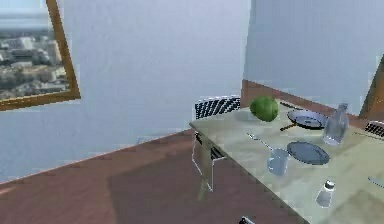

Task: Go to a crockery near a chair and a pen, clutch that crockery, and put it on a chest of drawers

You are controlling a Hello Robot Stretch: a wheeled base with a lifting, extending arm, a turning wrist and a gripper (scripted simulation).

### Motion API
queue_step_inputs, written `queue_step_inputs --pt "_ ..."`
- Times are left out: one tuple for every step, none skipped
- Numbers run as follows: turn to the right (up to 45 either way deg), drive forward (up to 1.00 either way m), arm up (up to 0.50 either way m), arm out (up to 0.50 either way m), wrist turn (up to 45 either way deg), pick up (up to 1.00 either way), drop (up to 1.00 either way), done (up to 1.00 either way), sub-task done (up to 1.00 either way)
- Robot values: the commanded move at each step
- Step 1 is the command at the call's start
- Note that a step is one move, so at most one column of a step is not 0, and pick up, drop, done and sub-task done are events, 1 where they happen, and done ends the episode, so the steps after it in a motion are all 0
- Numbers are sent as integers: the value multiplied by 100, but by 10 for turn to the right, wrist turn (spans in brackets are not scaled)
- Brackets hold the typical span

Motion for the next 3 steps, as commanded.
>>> queue_step_inputs --pt "-450 0 0 0 0 0 0 0 0" --pt "-450 0 0 0 0 0 0 0 0" --pt "-450 0 0 0 0 0 0 0 0"
